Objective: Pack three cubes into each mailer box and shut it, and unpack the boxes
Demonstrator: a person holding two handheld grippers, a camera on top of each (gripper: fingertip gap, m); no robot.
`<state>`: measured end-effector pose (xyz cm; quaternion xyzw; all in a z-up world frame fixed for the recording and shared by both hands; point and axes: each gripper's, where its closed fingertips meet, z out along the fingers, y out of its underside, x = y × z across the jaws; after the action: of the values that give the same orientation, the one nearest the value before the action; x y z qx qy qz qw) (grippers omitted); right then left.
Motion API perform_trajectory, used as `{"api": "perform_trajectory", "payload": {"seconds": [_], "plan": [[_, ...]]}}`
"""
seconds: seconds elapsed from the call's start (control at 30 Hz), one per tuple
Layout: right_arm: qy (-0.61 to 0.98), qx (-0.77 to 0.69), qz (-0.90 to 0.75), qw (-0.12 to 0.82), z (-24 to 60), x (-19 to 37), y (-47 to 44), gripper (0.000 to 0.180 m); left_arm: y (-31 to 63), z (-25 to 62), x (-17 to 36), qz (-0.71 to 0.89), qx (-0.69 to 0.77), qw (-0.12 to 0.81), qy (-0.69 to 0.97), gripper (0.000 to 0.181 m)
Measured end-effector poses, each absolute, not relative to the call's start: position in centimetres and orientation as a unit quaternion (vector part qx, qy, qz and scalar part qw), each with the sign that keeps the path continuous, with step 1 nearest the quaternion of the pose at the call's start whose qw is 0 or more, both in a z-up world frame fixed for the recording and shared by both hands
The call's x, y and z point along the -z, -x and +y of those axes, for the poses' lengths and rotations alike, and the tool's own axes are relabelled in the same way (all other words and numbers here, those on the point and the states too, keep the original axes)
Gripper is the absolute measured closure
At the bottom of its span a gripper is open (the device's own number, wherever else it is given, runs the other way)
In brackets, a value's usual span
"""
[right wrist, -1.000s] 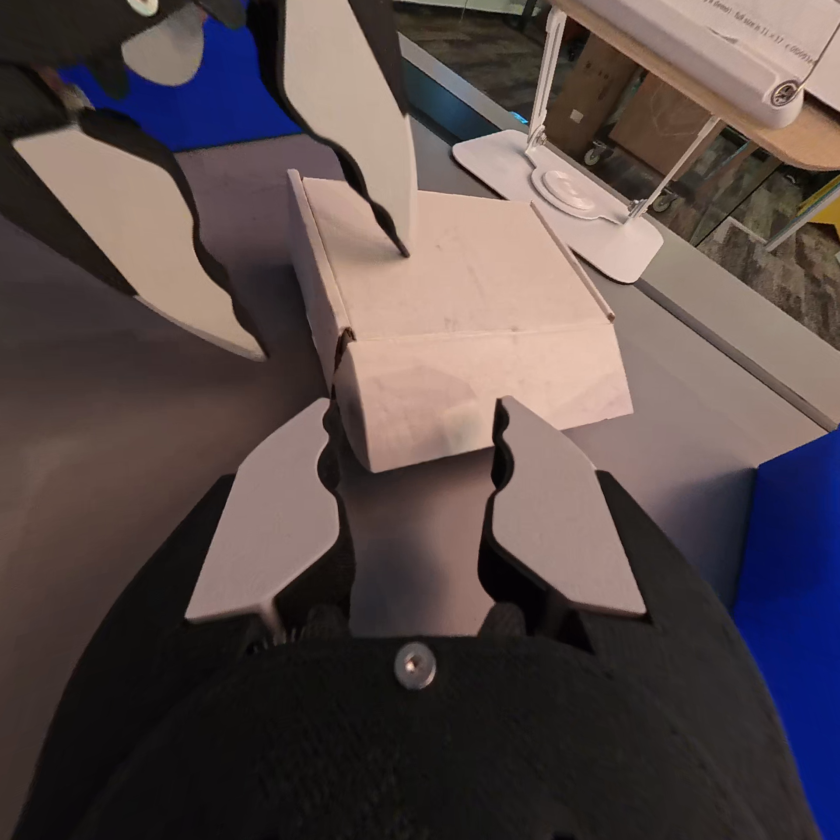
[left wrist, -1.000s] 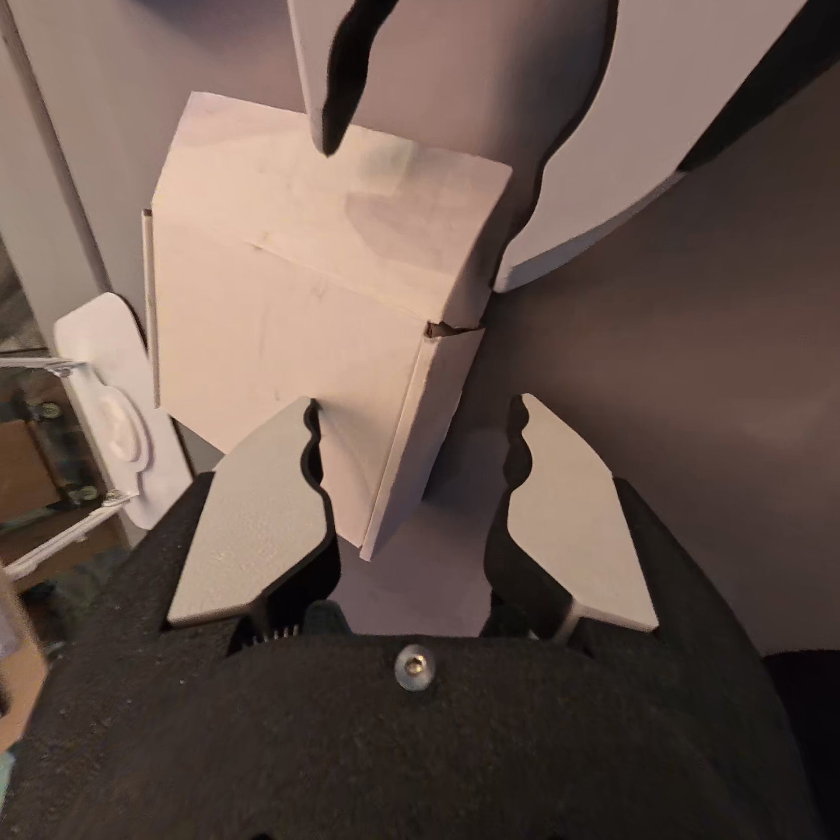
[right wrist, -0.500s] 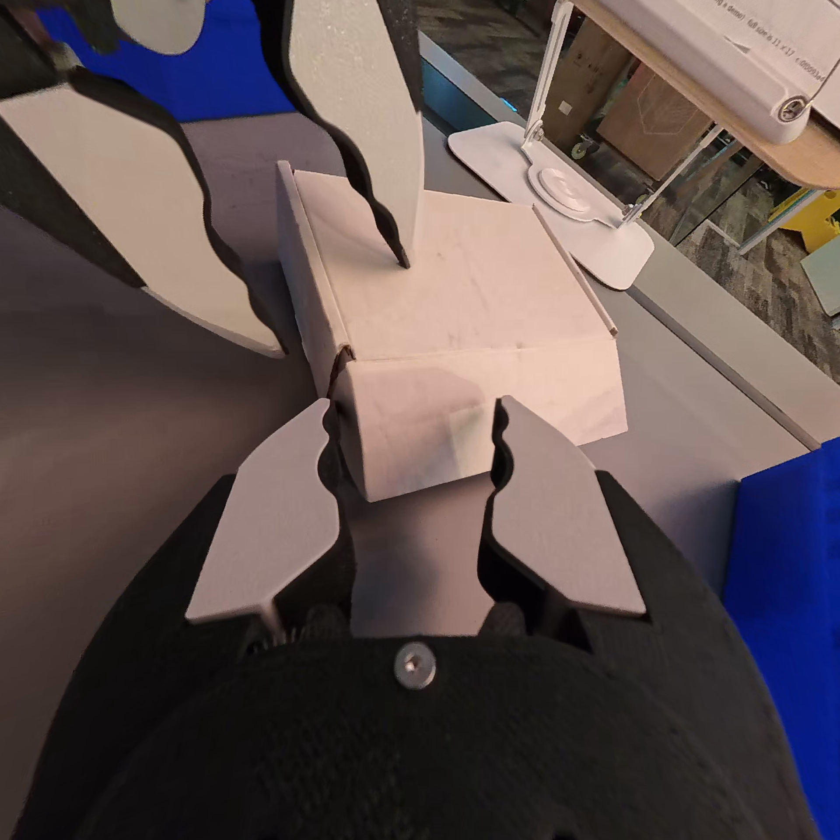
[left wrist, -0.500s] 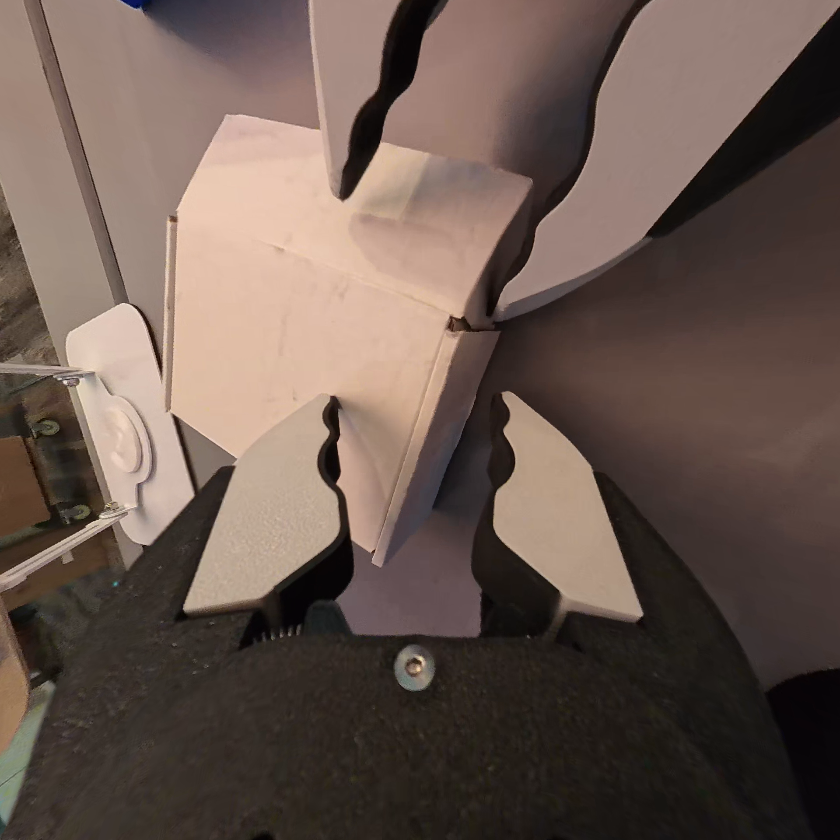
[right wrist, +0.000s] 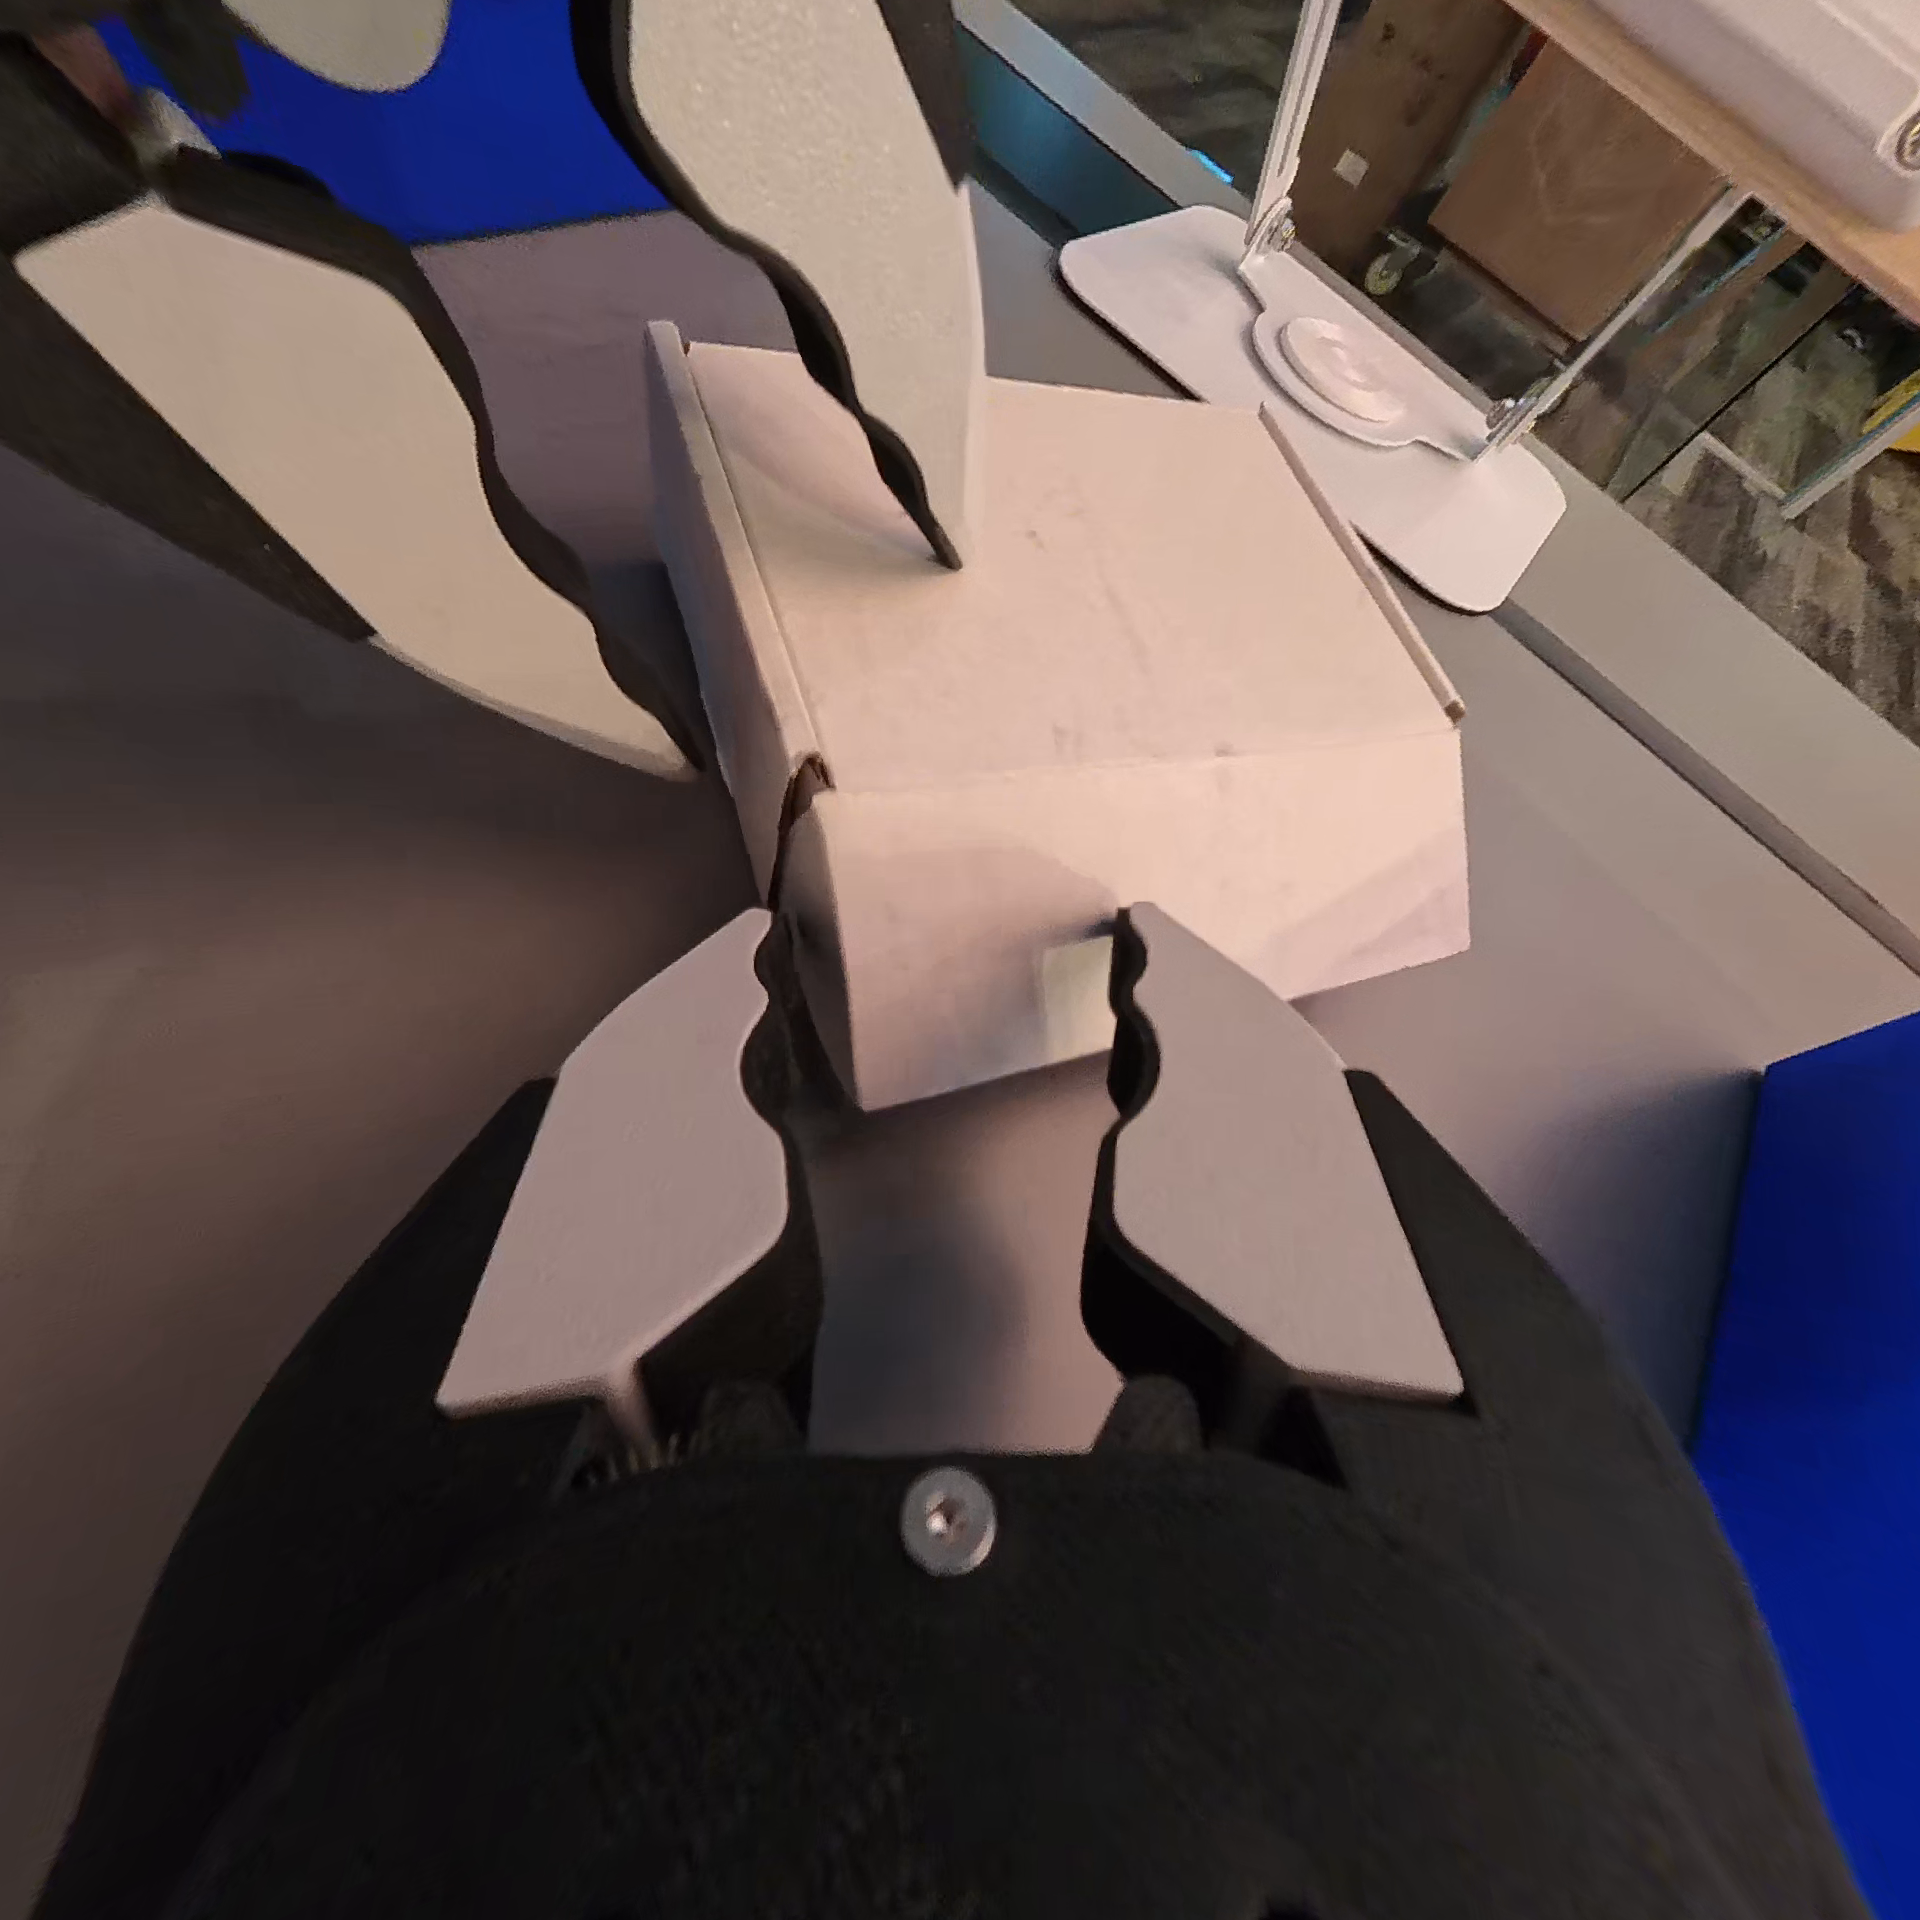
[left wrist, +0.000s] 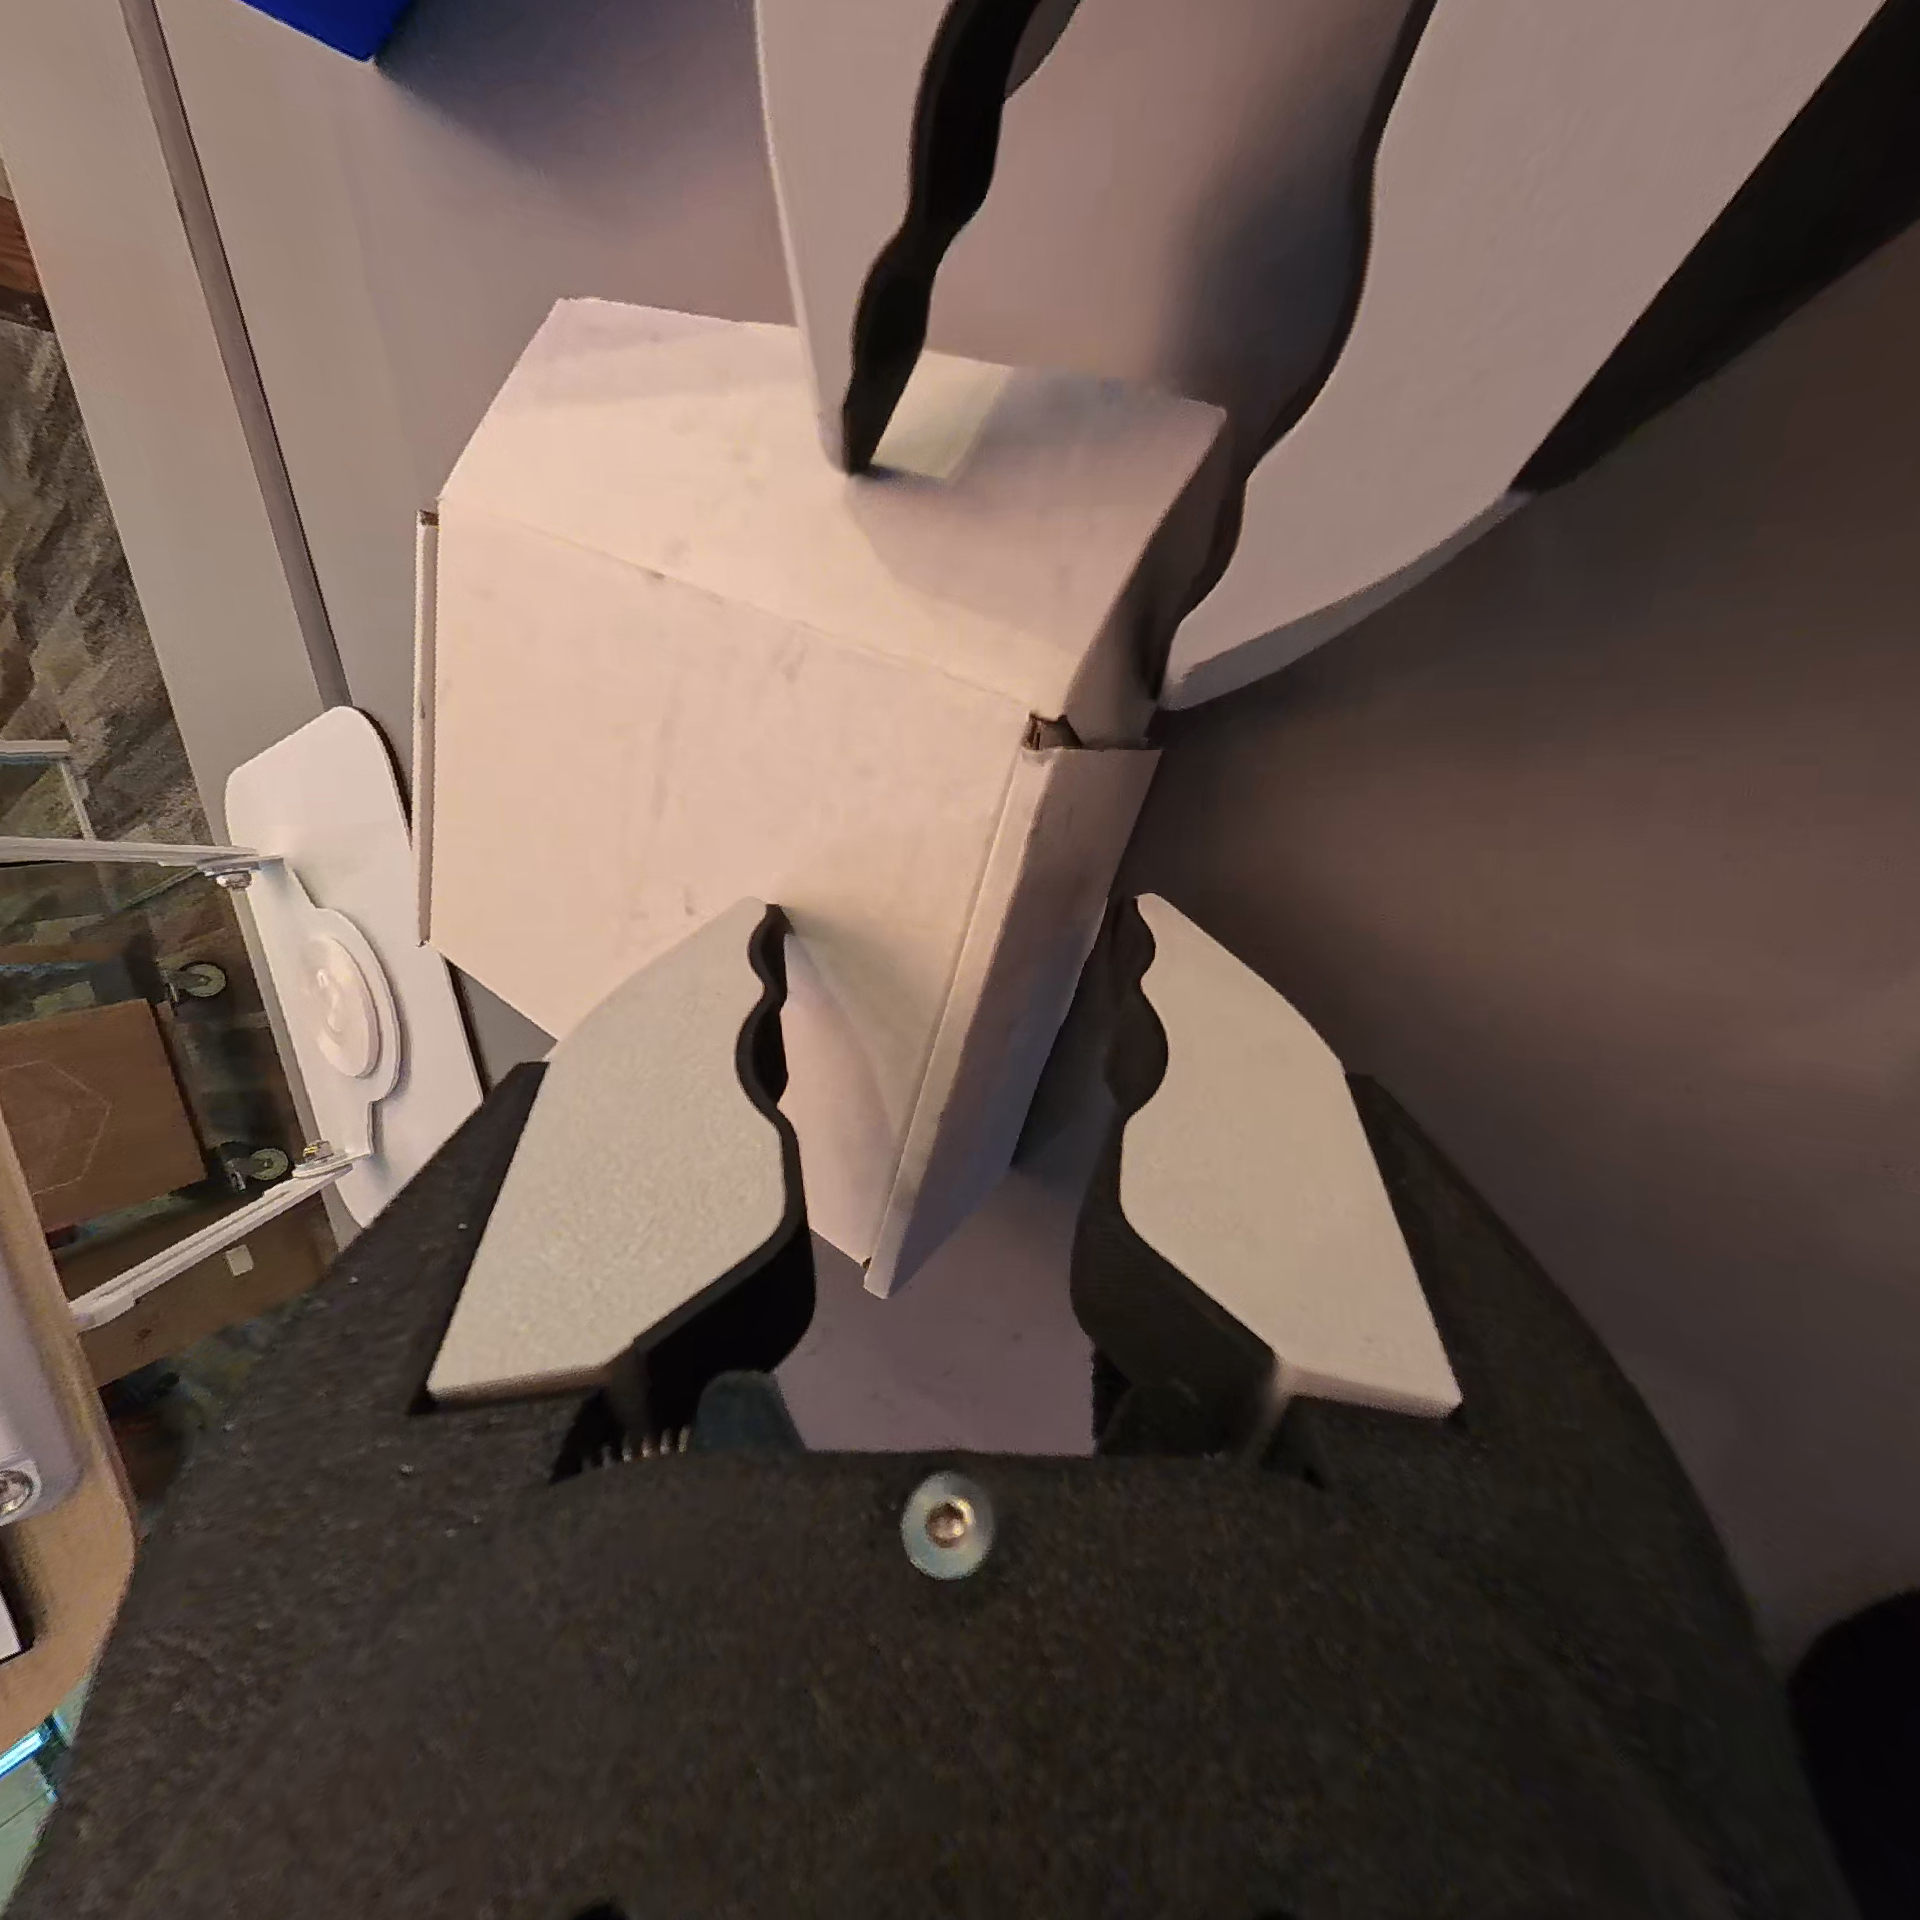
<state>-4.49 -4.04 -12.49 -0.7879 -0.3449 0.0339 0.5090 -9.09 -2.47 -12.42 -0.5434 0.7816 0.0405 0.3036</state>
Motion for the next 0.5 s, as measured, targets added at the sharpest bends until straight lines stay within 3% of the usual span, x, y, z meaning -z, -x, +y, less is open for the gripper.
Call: {"api": "perform_trajectory", "payload": {"seconds": [0.37,0.5], "plan": [[0.809,-0.072,-0.333,0.478,-4.7,13.1,4.6,0.129,9.1,-2.6,12.4,0.774,-0.028,0.314,0.549,0.119],[0.796,-0.159,-0.31,0.496,-5.6,10.4,4.0,0.125,10.1,-3.3,12.0,0.792,-0.029,0.304,0.529,0.129]]}}
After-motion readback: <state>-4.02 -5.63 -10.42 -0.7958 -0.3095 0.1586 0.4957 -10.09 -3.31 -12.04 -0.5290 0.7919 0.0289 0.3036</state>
